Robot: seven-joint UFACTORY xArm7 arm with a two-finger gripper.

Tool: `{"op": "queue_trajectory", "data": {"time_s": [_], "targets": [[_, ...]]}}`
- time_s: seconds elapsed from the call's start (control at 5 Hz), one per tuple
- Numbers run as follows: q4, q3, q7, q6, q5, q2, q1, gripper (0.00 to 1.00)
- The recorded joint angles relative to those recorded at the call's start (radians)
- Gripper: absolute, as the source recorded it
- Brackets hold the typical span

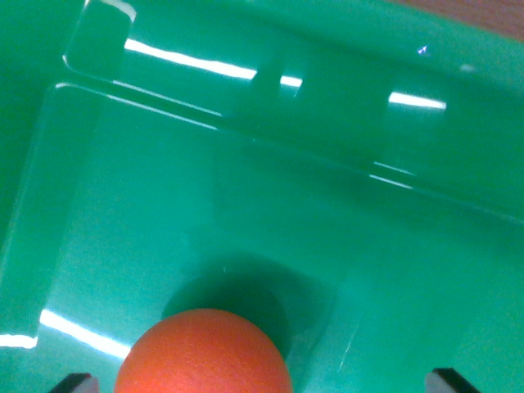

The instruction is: Pick fruit

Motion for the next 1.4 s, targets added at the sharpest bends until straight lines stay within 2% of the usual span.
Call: {"op": "queue_trajectory", "data": {"time_s": [0.2, 0.4, 0.6, 0.8, 1.0, 1.2, 1.4], "targets": [[0.000, 0.000, 0.000, 0.000, 0.0000, 0.000, 0.0000, 0.00], [-0.026, 0.001, -0.012, -0.040, 0.0006, 0.013, 0.0026, 0.00], [-0.026, 0.001, -0.012, -0.040, 0.0006, 0.013, 0.0026, 0.00], [-0.051, 0.002, -0.023, -0.078, 0.0012, 0.026, 0.0052, 0.00], [-0.051, 0.002, -0.023, -0.078, 0.0012, 0.026, 0.0052, 0.00], [-0.072, 0.003, -0.033, -0.111, 0.0018, 0.037, 0.0073, 0.00], [-0.072, 0.003, -0.033, -0.111, 0.0018, 0.037, 0.0073, 0.00]]}}
